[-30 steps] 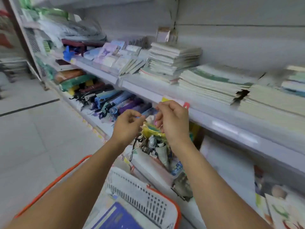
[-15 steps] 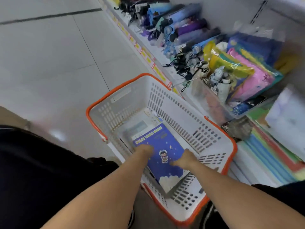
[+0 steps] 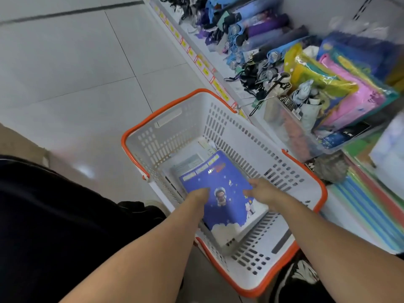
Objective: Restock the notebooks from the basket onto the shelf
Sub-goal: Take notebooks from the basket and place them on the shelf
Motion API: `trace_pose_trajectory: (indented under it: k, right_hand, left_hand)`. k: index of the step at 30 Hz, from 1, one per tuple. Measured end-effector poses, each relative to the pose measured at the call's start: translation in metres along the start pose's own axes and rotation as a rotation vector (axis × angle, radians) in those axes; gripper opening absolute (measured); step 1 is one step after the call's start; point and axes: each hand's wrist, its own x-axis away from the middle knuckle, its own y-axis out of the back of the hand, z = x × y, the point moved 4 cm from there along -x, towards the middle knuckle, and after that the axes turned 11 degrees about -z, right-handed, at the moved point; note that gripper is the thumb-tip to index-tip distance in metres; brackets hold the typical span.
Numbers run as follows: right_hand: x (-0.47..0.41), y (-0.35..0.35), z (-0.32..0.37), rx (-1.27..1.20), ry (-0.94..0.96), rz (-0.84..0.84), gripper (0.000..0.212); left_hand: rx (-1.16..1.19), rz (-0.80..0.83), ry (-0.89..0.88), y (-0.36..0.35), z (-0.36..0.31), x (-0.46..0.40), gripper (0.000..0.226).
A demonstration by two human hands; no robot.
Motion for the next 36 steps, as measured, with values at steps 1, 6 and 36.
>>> trace_pose_trajectory:
  k: [1,6,36]
  right_hand:
    - [0.002,0.007,0.006,-0.137,0.019,0.006,0.036]
    - [0.006,0.039,0.039,-0.651,0.058,0.029,0.034]
    - [0.058,0.092,0.071,-0.687,0.114,-0.029,0.048]
  left_hand:
    - [0.071,0.025,0.003,0.001,-0.003,0.008,0.038]
    - [0.248,0.181,-0.214,0.013,-0.024,0.028,0.037]
    - [0.609,0.230,-0.418,0.058,-0.104,0.080,0.010]
